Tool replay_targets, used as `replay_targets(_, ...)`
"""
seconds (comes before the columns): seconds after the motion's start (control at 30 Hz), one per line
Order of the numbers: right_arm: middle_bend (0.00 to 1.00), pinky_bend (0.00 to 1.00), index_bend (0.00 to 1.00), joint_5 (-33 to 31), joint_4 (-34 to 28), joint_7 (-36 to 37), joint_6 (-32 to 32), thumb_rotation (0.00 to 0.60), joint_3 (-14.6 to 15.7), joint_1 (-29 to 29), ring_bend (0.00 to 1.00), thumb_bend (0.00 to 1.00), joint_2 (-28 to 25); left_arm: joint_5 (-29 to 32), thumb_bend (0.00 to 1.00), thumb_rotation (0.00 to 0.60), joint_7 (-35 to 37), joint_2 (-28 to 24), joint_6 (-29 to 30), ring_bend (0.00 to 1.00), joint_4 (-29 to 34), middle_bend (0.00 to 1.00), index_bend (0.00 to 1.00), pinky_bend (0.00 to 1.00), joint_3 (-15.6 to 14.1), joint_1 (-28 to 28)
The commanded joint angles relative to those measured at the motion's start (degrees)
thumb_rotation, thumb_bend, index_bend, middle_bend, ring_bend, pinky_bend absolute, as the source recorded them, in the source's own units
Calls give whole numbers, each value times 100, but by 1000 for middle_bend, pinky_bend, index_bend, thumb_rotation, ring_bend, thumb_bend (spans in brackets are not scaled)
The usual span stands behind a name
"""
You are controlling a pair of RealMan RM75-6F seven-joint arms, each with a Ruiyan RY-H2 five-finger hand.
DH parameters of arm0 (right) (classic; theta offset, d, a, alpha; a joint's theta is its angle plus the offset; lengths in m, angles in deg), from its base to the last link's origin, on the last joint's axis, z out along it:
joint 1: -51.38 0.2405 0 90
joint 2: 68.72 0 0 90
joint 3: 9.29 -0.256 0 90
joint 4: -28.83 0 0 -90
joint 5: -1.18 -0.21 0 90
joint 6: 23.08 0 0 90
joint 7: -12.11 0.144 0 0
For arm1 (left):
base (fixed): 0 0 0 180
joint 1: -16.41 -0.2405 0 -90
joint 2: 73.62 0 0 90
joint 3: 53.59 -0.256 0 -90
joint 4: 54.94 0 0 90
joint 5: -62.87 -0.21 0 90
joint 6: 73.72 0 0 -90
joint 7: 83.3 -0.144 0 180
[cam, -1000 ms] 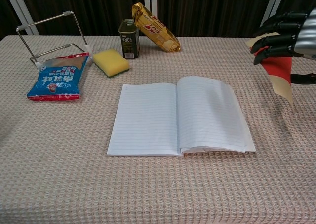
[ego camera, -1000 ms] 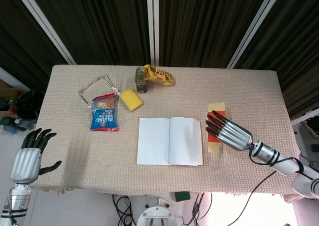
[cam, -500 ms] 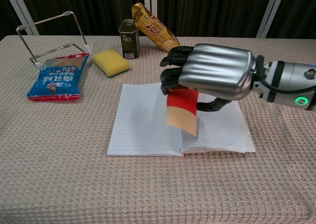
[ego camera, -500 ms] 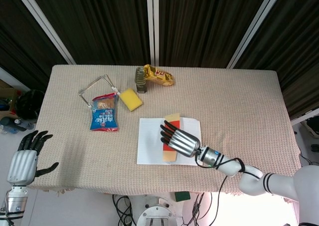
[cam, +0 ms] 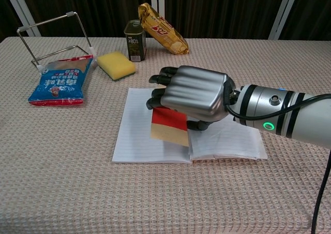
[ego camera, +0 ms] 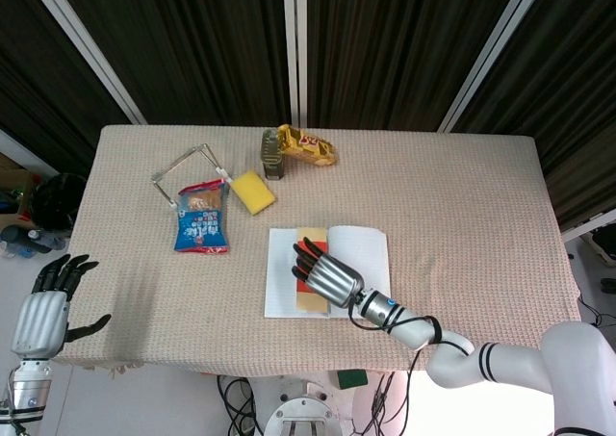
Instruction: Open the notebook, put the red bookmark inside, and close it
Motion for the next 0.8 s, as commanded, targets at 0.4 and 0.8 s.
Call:
replay_targets(0.4, 163, 104, 57, -377, -529, -321, -66, 600, 60, -94, 5, 319, -209, -24, 0, 600, 17, 11, 62, 82, -18, 154, 220, 115, -1, -39)
replay_targets(0.8, 234, 104, 37, -1074, -1178, 717, -289, 600, -133, -81, 8, 680, -486, -21, 0, 600, 66, 41, 100, 82, -70, 154, 220, 115, -2, -81)
